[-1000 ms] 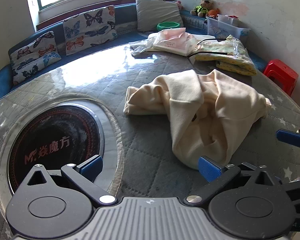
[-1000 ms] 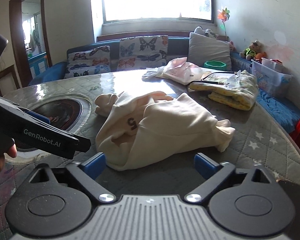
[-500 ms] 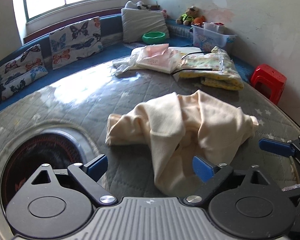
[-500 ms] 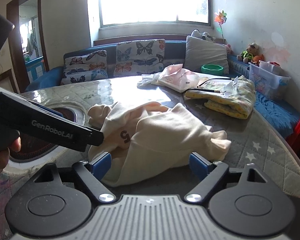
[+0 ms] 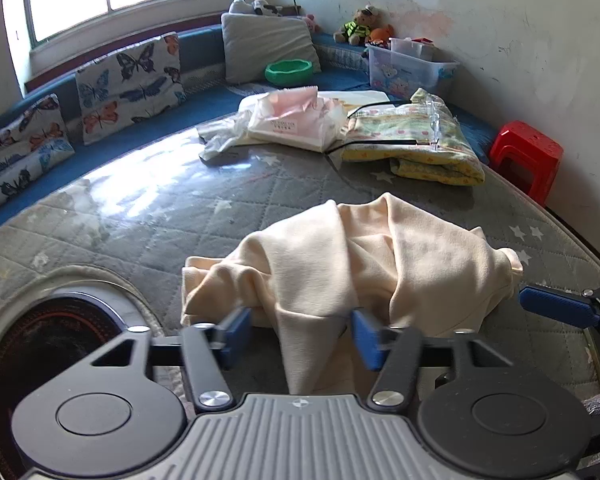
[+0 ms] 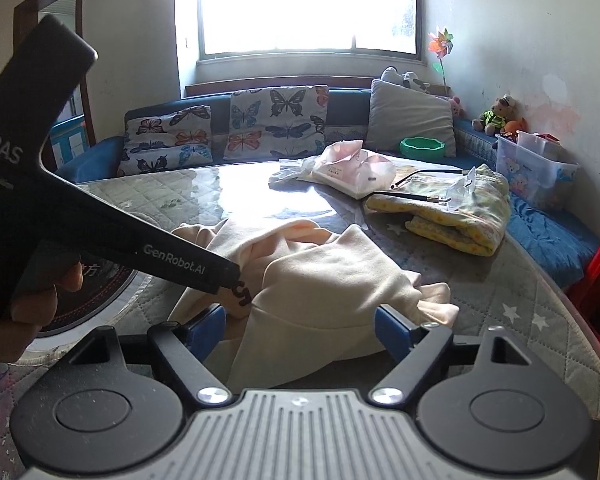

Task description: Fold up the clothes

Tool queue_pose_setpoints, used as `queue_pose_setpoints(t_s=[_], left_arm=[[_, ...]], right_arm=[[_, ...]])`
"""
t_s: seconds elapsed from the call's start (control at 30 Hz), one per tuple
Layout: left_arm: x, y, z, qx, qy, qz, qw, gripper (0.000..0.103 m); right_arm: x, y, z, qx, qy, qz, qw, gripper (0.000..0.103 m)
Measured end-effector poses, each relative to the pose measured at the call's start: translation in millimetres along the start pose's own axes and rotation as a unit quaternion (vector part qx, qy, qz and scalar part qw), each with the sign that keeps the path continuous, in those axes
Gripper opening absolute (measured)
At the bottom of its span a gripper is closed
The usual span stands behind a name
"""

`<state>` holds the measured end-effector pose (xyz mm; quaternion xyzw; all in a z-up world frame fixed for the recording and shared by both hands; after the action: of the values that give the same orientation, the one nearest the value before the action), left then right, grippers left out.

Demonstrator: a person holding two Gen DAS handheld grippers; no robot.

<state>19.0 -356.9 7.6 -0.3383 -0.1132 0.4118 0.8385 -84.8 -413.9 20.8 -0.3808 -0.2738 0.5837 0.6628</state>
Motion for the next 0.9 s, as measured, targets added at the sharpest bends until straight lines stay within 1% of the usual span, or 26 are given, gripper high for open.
queue_pose_setpoints(t_s=[0.07, 0.13, 0.23, 0.4, 0.57, 0.7, 0.9], left_arm=[[-0.3, 0.0, -0.7, 0.0, 0.007, 0.002, 1.0, 0.044], [-0.7, 0.0, -0.9, 0.0, 0.015, 0.003, 0.9999, 0.025], [0.3, 0.1, 0.4, -0.002, 0.022, 0.006, 0.9997, 0.014], [5.1, 0.6, 5.9, -0.008, 0.024, 0.011, 0.9996, 0.008], [11.7, 3.0, 14.6, -0.016, 0.025, 0.023, 0.9993, 0.007], [19.7, 8.6, 22.2, -0.019, 0.027, 0.042, 0.9986, 0.007], [30.3, 18.7, 33.9, -0.023, 0.031, 0.061, 0.9974, 0.007]], right_arm=[[-0.9, 0.4, -0.7, 0.001, 0.001, -0.001, 1.0, 0.083], [-1.2, 0.3, -1.8, 0.002, 0.001, 0.0, 1.0, 0.083], [-0.4, -0.5, -2.5, 0.002, -0.001, 0.0, 1.0, 0.081], [1.4, -3.0, -3.7, 0.0, -0.006, 0.0, 1.0, 0.078], [2.9, -5.1, -8.0, 0.0, -0.011, -0.004, 1.0, 0.072], [4.0, -8.1, -10.2, -0.003, -0.014, -0.004, 1.0, 0.065], [9.0, -12.7, -15.1, -0.006, -0.018, -0.002, 1.0, 0.061]])
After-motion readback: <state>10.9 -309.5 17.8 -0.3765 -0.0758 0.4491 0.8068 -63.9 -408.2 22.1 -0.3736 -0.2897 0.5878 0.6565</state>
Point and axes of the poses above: each gripper's, at about its wrist camera, not at the fingertips, and z roughly against the way its jaws point, x to its left, y to its underside, the point moved 8 cm from there along -z, roughly the way its jaws point, and after that the axes turned 7 degrees about z, right-handed, at the moved point
